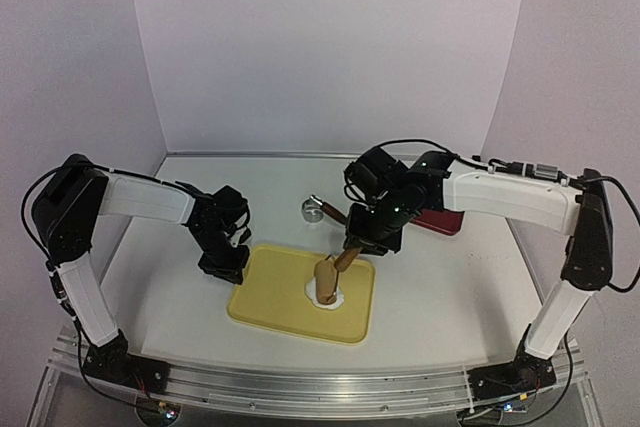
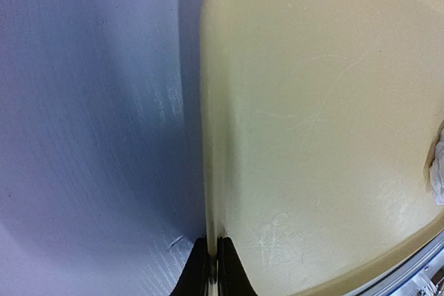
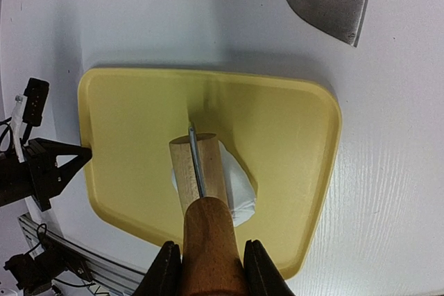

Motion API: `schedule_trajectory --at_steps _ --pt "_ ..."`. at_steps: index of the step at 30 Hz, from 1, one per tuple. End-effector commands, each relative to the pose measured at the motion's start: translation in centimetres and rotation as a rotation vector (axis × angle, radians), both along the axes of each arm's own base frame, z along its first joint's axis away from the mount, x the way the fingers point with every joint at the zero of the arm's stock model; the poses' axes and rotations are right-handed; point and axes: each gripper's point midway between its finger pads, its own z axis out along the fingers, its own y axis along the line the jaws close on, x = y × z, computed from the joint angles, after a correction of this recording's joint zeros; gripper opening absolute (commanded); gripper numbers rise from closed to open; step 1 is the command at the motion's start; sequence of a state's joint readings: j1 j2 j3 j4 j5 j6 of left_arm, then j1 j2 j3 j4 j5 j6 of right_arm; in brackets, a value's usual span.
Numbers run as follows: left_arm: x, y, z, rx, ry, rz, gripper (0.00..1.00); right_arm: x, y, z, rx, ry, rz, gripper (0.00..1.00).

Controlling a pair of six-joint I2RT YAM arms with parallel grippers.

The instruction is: Roll out the dumpling wrappers from the dough

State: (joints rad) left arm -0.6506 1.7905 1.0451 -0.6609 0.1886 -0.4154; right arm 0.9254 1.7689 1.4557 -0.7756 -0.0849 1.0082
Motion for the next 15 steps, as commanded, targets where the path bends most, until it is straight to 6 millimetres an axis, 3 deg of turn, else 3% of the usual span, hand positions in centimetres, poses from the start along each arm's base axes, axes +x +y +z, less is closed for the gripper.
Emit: schedule_trajectory --at_steps 1,15 --pt "-0.3 1.6 -1.5 0.085 -0.007 -0.034 0.00 -5.0 -6.6 -10.0 -0.417 0.244 0.068 0.00" --pt "-0.6 1.7 -1.9 0.081 0.009 -0.014 0.00 -6.2 -6.7 -13.4 -0.509 0.302 0.144 0.00"
